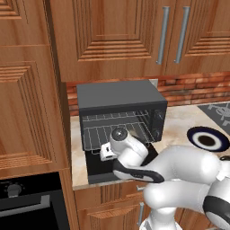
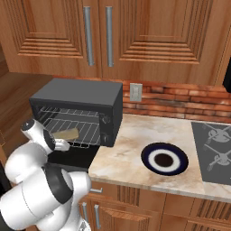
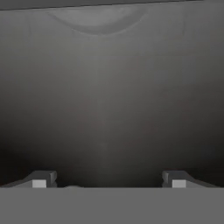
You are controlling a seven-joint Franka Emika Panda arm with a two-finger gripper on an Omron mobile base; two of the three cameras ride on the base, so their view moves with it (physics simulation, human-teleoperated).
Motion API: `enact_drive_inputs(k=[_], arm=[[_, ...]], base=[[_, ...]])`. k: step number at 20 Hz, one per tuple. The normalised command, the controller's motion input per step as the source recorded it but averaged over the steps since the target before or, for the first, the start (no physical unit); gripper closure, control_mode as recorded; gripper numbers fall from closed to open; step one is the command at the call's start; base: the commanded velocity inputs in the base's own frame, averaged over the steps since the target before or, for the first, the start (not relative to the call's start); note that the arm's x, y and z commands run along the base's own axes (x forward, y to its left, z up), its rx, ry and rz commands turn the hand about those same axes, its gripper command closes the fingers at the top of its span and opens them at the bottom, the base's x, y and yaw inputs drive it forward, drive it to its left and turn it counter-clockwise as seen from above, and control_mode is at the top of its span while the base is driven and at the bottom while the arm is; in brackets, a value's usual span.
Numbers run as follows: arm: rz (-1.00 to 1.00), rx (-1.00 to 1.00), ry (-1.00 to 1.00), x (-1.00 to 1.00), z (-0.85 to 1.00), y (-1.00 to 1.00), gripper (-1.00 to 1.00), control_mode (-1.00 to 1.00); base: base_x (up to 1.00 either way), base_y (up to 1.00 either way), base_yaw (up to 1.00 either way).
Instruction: Pull the toaster oven rack outwards. Pick up the baguette from the plate and place it on the toaster oven rack. Close the toaster oven door fully and set the temperature to the lowest setting.
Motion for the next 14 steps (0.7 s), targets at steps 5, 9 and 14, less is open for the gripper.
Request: enact_drive_inputs(k=[5, 9, 14], arm=[[0.0, 0.01, -0.06, 0.06, -0.47, -0.16, -1.0, -1.0], [0.0, 0.03, -0.03, 0.11, -0.42, -0.26, -1.0, -1.0], [0.0, 0.05, -0.01, 0.13, -0.43, -0.35, -1.0, -1.0]], base=[[0.0, 0.0, 0.0], [0.0, 0.0, 0.0], [0.0, 0.0, 0.0]])
